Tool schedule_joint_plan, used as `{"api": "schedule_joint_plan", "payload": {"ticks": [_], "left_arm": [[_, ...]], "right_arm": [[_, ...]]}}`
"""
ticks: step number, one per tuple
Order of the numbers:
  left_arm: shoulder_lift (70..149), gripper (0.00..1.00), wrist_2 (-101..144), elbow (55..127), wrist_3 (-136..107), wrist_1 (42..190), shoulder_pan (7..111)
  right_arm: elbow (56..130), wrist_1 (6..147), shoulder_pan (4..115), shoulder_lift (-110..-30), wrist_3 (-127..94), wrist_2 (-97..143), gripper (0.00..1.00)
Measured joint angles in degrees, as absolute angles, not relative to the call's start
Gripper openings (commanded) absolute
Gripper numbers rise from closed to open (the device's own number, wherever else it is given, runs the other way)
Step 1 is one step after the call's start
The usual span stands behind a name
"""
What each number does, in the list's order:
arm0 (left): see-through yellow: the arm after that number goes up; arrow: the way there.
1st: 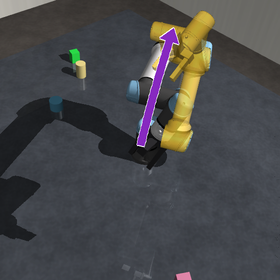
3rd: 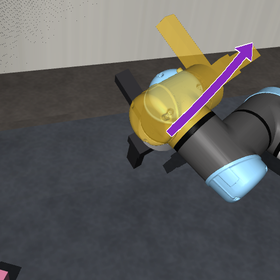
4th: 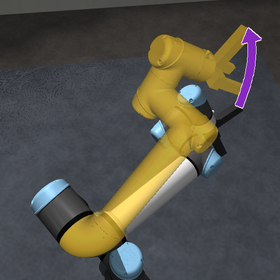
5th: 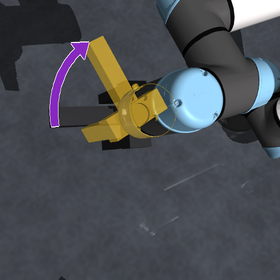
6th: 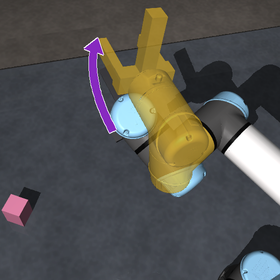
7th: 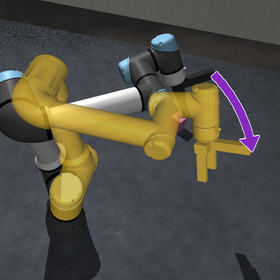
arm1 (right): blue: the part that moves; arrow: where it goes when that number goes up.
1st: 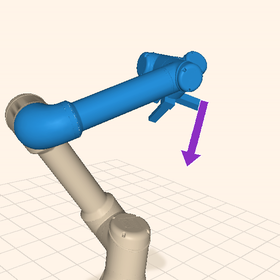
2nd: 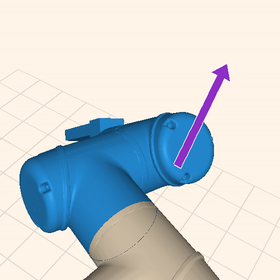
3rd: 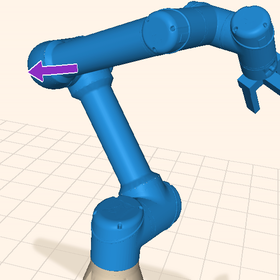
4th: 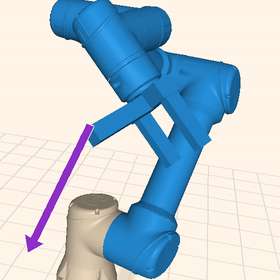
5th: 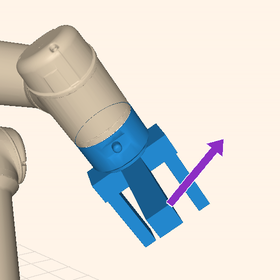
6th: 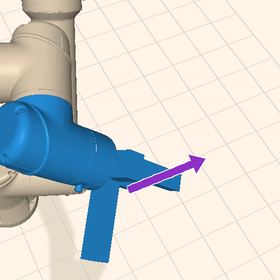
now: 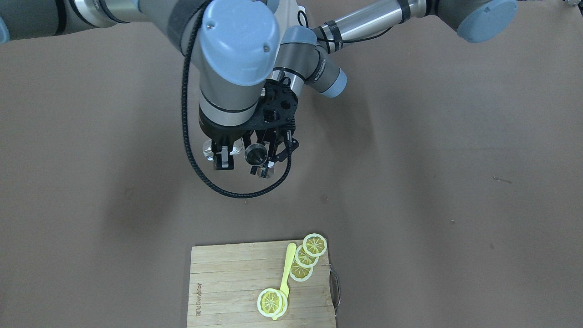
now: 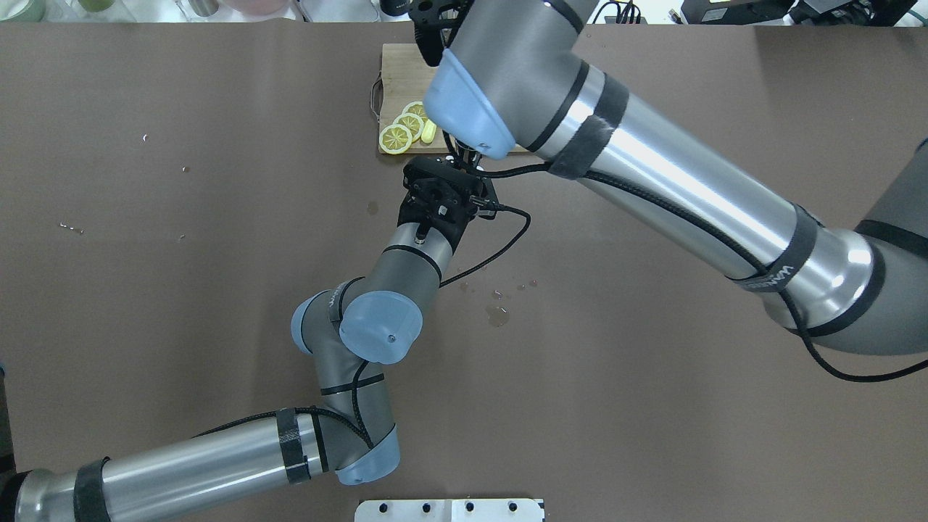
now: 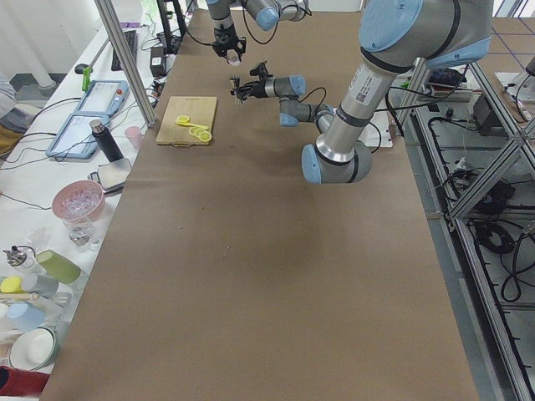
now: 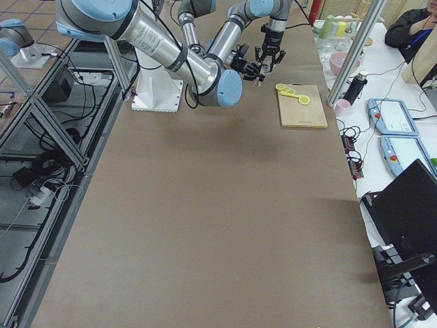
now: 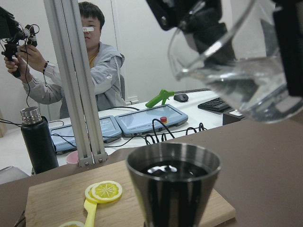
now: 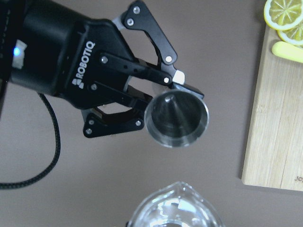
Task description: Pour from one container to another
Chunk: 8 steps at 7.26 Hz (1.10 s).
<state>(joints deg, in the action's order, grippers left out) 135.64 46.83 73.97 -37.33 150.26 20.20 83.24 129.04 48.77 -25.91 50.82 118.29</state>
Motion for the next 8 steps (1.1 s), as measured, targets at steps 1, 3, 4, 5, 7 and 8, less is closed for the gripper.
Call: {"api": "schedule_joint_plan", "payload": {"ticks": [1, 3, 4, 5, 7, 8], "left_arm": [[135.50, 0.00, 46.81, 74.06, -37.30, 150.39, 20.19], [134.37, 0.00, 46.82, 74.93, -37.13, 150.29, 21.39], [132.27, 0.00, 46.91, 75.92, -36.93, 150.25, 23.16], [129.44, 0.00, 46.79, 77.09, -37.02, 150.44, 24.53], [120.57, 0.00, 46.69, 82.19, -37.38, 151.56, 26.20], [115.46, 0.00, 47.21, 84.06, -37.33, 155.07, 27.53]], "right_arm": [[88.03, 128.57, 50.47, -29.76, 50.86, 120.12, 0.00], [96.37, 123.23, 53.74, -38.74, 50.70, 124.41, 0.00], [99.69, 118.18, 55.16, -44.08, 50.43, 126.46, 0.00], [102.32, 112.75, 56.75, -49.61, 50.28, 128.76, 0.00], [104.98, 101.51, 59.69, -60.33, 50.27, 133.90, 0.00], [105.12, 95.33, 60.52, -65.38, 50.32, 136.15, 0.00]]}}
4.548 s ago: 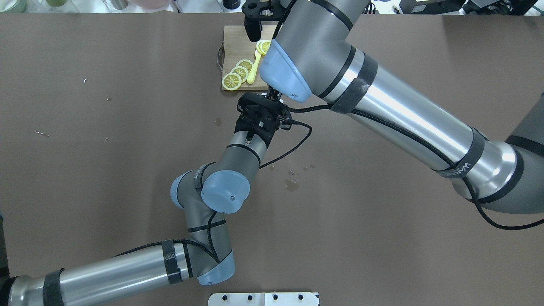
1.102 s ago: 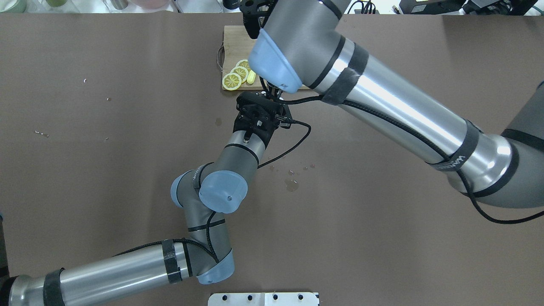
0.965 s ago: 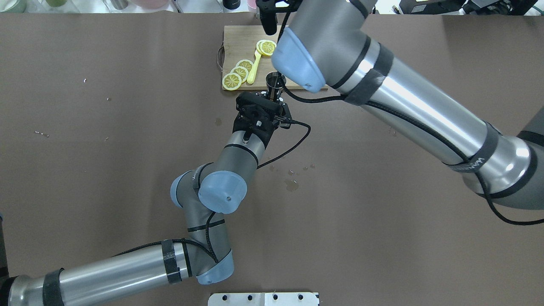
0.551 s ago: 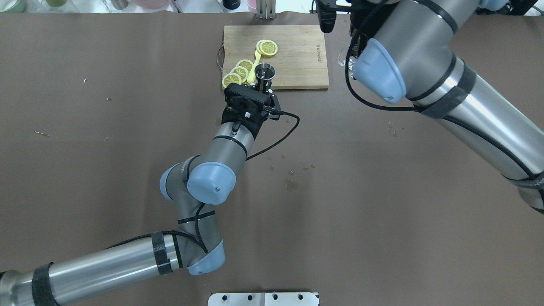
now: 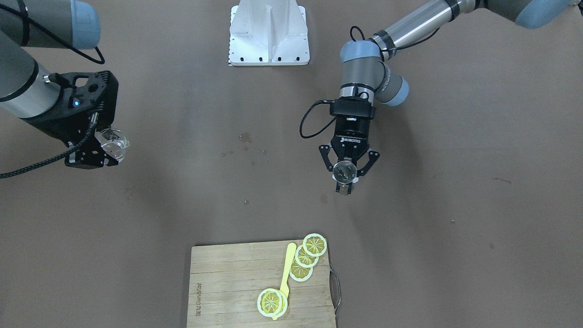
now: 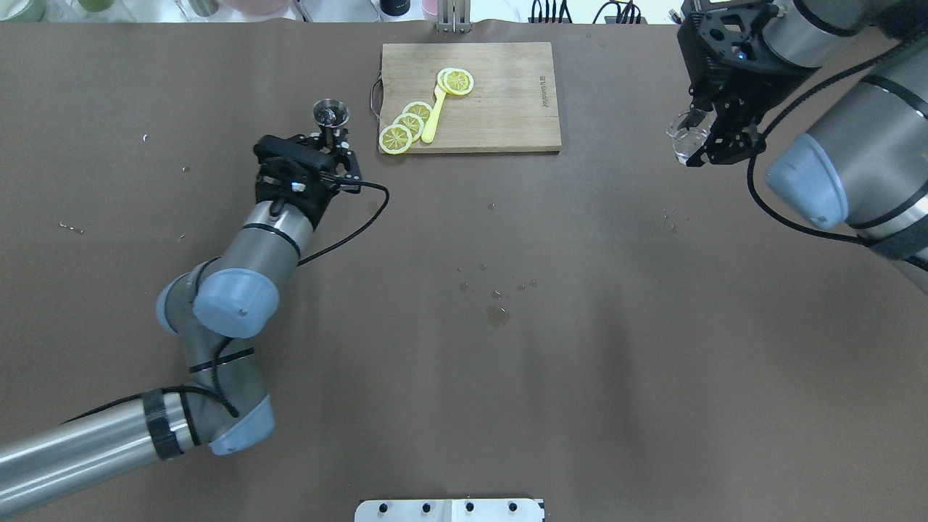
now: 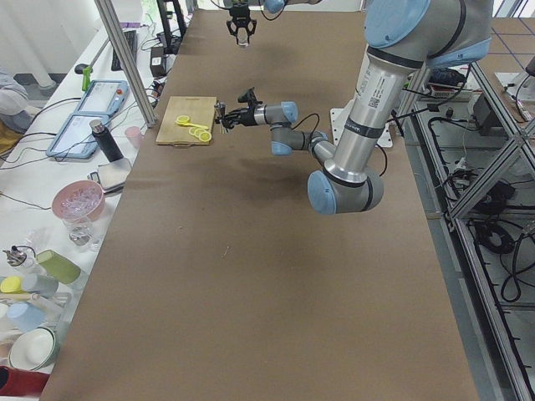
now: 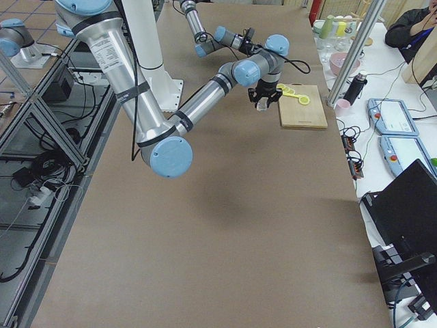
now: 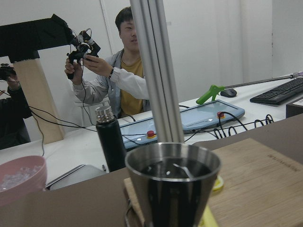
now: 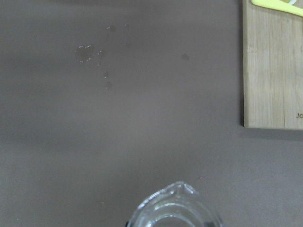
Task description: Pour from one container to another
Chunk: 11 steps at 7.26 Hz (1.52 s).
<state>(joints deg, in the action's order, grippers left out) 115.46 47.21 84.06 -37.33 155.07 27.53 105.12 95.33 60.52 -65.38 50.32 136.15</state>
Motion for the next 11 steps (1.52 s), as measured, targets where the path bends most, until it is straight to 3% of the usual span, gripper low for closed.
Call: {"api": "schedule_joint_plan", "payload": {"ticks": [3, 5, 8, 11], "left_arm": [[100.17, 0.00, 48.40, 84.98, -37.11, 172.18, 30.26], [91.73, 0.00, 48.15, 86.38, -41.01, 174.87, 31.64], [82.66, 0.00, 40.82, 89.44, -47.96, 174.82, 28.90], [75.78, 0.00, 28.24, 91.10, -57.20, 172.83, 18.60]], "right_arm": [[104.50, 80.62, 61.65, -76.33, 50.40, 140.00, 0.00], [100.11, 66.86, 61.99, -81.89, 49.81, 141.49, 0.00], [90.91, 50.07, 61.98, -83.03, 45.92, 141.91, 0.00], [83.07, 38.78, 61.92, -81.76, 43.65, 141.86, 0.00]]}}
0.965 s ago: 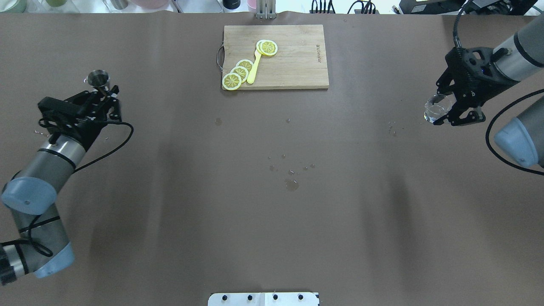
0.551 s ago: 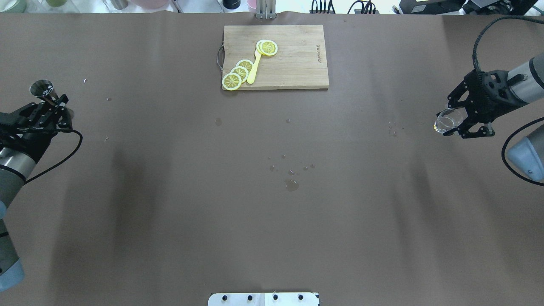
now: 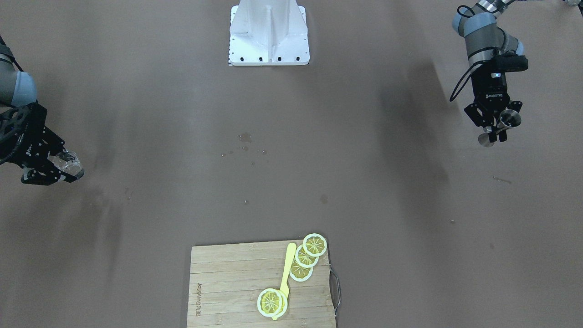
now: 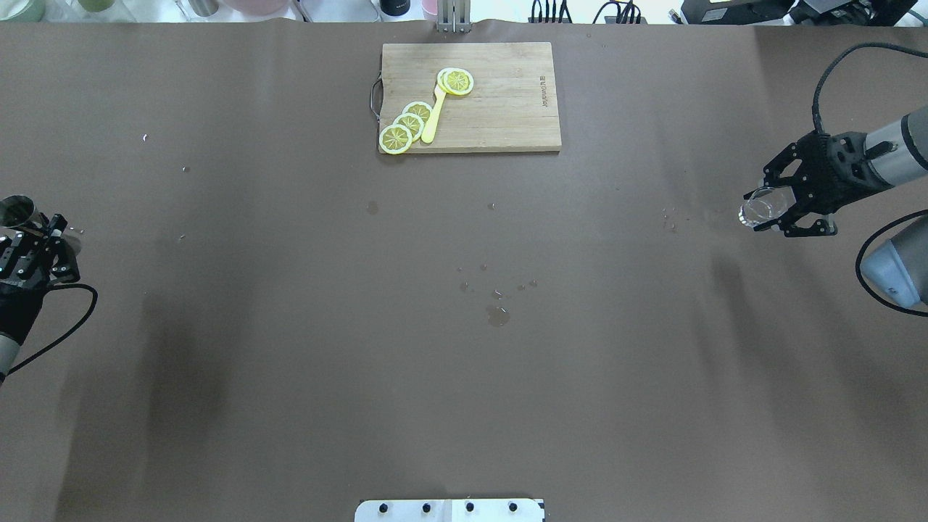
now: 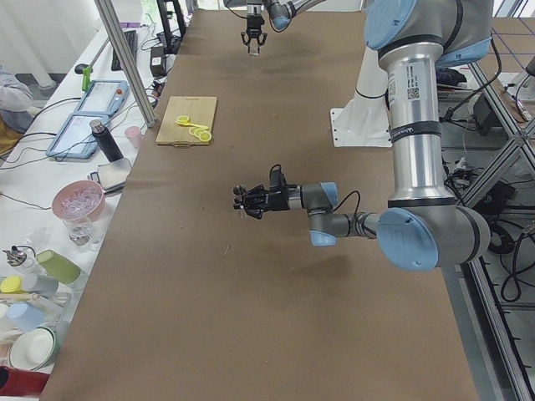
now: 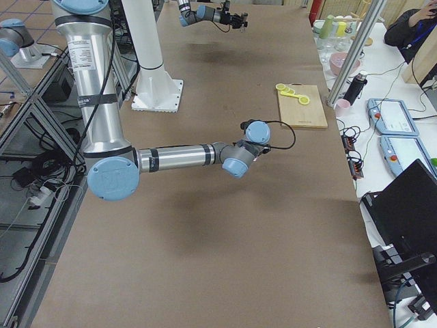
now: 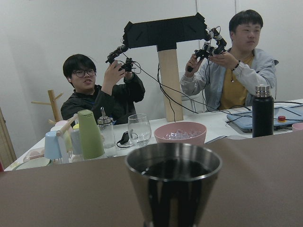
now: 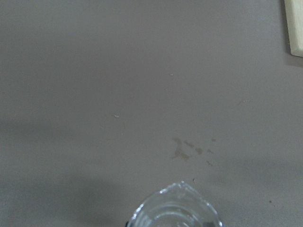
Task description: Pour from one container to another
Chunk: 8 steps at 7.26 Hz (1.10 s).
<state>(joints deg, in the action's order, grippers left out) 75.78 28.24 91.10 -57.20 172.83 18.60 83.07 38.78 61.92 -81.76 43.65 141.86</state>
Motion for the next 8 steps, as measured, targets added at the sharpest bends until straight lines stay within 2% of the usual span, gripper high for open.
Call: {"api": "schedule_joint_plan", "payload": {"ticks": [3, 8], "left_arm": [[72.48, 0.00, 22.12, 87.20, -74.90, 165.44, 13.16], [72.36, 0.00, 21.23, 84.31, -91.55, 154.16, 13.66]], "right_arm": [[76.33, 30.49, 61.99, -80.61, 41.40, 141.93, 0.00], [66.90, 22.16, 62.40, -78.49, 40.04, 141.87, 0.00]]}}
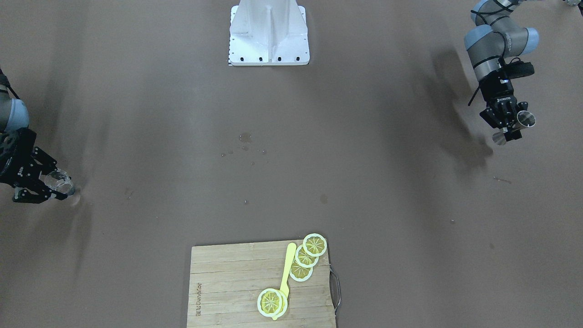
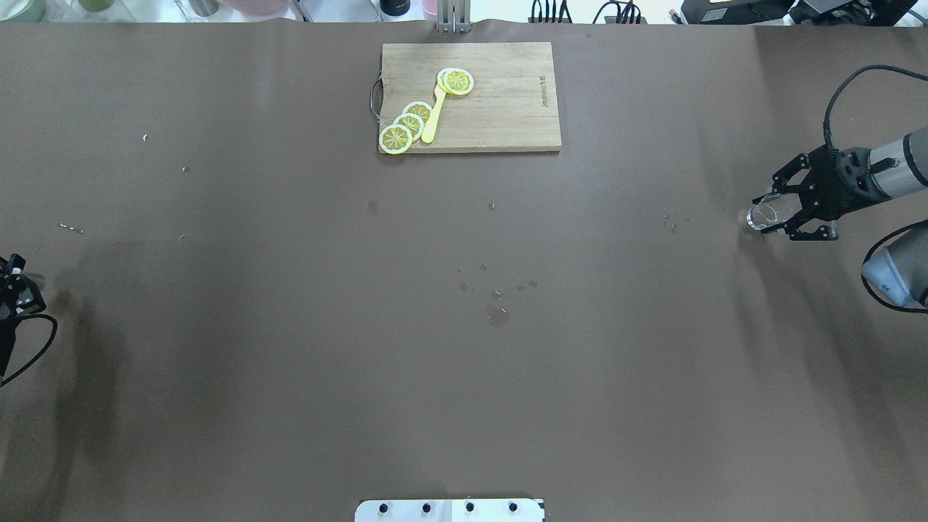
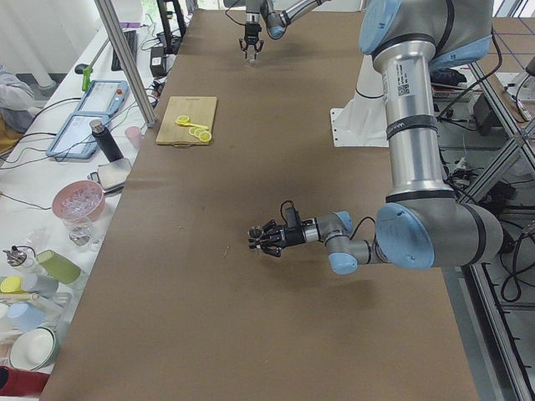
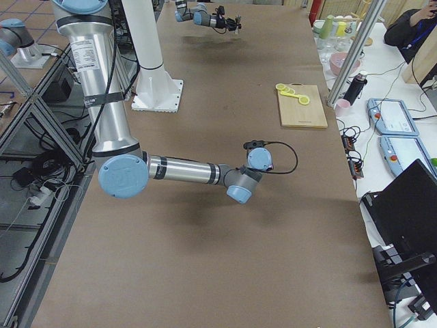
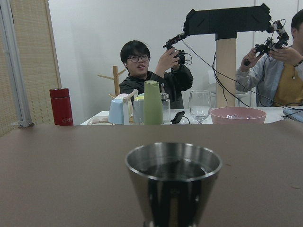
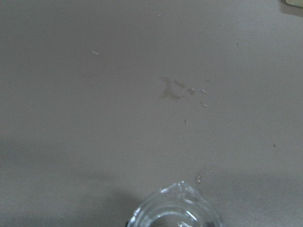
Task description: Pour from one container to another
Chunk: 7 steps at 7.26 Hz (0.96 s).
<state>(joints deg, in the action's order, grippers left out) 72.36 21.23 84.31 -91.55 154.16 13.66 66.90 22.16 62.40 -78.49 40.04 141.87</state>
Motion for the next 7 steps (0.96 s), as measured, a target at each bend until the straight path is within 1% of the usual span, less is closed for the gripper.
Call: {"api": "schedule_joint_plan", "payload": {"ticks": [4, 7], "left_arm": [[72.48, 0.00, 21.50, 84.29, -96.68, 149.28, 14.03], [73.25, 0.00, 22.08, 84.29, -96.76, 149.07, 14.25]], "right_arm": [[62.77, 15.86, 62.32, -77.40, 36.96, 142.00, 0.00], [62.06, 15.23, 62.31, -77.18, 36.83, 142.52, 0.00]]}}
